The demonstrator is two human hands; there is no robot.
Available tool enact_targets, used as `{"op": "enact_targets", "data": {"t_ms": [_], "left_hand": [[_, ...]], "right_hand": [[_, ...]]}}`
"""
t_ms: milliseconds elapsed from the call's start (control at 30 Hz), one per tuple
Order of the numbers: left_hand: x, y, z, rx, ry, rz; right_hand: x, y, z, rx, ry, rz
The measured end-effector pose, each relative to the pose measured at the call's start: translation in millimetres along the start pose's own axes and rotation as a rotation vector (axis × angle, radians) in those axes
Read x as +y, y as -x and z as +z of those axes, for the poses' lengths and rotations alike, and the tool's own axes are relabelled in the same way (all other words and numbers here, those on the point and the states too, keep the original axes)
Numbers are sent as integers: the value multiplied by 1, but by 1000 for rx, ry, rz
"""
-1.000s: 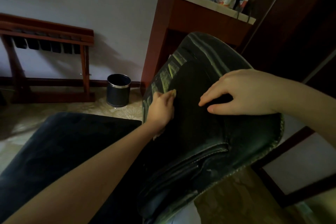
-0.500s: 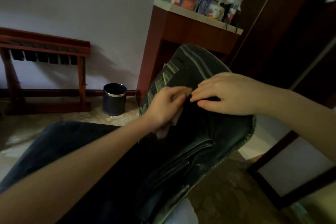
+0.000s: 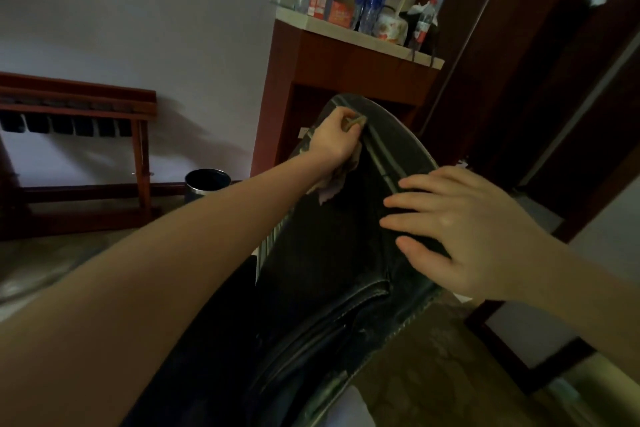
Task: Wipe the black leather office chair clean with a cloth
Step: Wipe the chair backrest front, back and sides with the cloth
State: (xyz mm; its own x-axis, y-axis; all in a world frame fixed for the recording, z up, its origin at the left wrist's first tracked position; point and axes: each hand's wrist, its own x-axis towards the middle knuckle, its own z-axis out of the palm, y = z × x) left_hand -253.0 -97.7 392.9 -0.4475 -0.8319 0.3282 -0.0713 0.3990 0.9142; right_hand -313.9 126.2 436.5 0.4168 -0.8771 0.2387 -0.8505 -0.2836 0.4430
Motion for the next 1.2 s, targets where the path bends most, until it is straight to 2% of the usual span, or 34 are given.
{"op": "enact_targets", "data": {"t_ms": [100, 367, 567, 767, 867, 967, 1033, 1200], "left_hand": [[-2, -8, 8, 19, -127, -8], [-6, 30, 7, -46, -326, 259], [5, 103, 7, -71, -247, 410], [8, 134, -13, -238, -71, 437], [10, 121, -19, -186, -65, 372], [12, 97, -23, -99, -112, 197], [14, 78, -23, -67, -122, 113], [25, 27, -15, -41, -220, 158]], "right_hand": [[2, -2, 4, 23, -19, 1], [4, -4, 8, 69, -37, -13], [2, -1, 10, 71, -24, 10], [-1, 0, 7, 89, -56, 19], [-6, 4, 2, 195, -164, 158], [-12, 8, -6, 346, -374, 367], [-13, 5, -4, 352, -464, 525], [-14, -12, 4, 327, -558, 763]]}}
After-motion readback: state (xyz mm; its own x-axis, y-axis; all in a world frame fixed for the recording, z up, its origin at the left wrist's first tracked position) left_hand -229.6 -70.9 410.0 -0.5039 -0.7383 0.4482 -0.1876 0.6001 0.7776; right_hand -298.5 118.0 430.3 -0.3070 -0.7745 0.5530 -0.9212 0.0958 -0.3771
